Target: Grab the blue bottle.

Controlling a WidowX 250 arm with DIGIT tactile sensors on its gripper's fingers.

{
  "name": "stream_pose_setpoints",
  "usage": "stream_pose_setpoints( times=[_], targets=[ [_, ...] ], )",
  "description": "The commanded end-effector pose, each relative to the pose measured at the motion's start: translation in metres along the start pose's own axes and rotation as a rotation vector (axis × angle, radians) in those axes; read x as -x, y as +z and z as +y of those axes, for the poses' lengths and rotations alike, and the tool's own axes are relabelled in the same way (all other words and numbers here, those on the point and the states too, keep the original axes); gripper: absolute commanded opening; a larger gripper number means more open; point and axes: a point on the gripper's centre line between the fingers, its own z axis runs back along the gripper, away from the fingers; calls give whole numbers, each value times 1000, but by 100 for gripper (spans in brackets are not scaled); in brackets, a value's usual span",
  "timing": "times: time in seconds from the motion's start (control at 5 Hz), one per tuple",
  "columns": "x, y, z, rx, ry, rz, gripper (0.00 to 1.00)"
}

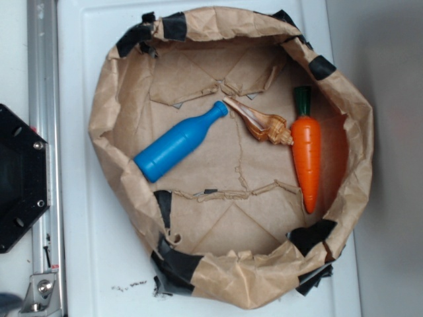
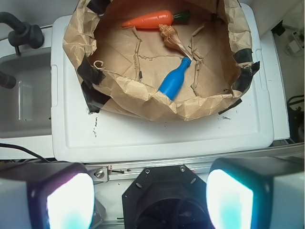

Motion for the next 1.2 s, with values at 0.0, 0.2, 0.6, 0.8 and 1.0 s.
stream_pose_setpoints(
  times=[0.0,0.2,0.6,0.8,1.0],
  targets=[
    [0,0,0,0,0,0,100],
    [-40,-54,28,-87,45,23,100],
    [-110,-123,61,-77,353,13,100],
    [-105,-175,69,-60,382,81,100],
    [-89,-227,54,9,356,196,100]
  ],
)
